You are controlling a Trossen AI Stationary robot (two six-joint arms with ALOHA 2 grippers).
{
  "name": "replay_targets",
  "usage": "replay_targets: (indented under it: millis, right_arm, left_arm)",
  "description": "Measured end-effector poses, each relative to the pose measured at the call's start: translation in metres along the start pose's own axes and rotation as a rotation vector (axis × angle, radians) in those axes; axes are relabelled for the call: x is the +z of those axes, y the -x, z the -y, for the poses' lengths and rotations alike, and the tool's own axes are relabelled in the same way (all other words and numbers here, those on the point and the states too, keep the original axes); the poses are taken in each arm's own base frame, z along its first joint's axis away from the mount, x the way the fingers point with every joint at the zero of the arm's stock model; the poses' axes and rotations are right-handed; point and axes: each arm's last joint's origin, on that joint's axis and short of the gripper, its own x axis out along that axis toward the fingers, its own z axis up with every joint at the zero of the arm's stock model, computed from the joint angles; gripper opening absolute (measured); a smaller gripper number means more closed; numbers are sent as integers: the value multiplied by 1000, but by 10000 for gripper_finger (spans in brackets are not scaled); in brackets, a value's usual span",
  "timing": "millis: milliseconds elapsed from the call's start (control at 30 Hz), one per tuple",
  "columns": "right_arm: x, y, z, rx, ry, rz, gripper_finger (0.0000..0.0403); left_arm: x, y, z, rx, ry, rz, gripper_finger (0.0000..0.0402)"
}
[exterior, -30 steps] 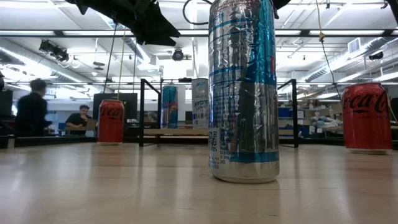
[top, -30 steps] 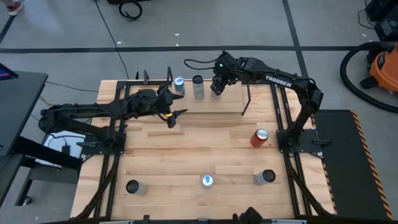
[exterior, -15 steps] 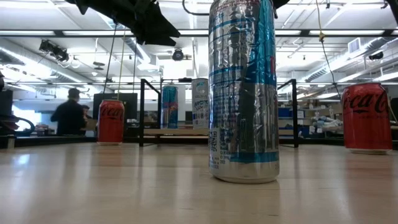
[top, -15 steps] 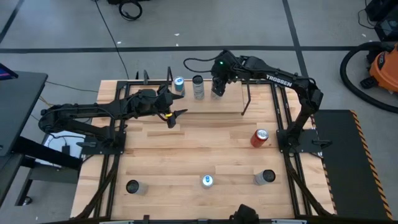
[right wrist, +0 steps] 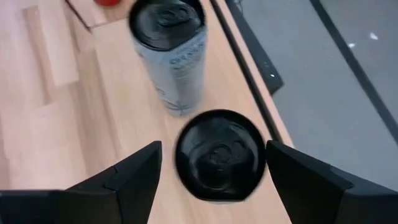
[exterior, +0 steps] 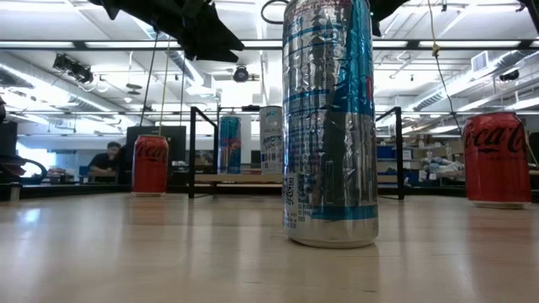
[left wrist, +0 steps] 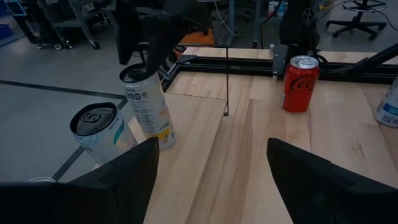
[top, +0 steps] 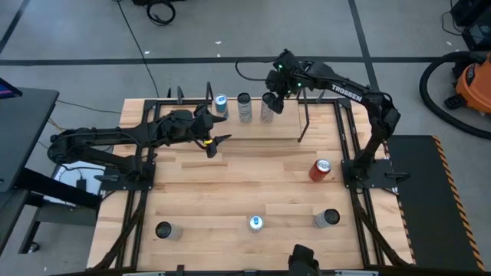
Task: Place canned beverage on shelf
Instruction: Put the top white-yellow soda can on the shelf
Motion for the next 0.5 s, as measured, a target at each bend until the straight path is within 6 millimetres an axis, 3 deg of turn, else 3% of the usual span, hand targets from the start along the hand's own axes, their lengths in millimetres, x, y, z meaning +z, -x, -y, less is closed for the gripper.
replay_targets:
  millis: [500]
  right_arm:
    - [-3, -7, -3, -33, 13, -7, 295]
  left_arm:
    - [0, 0, 0, 0, 0, 0, 299]
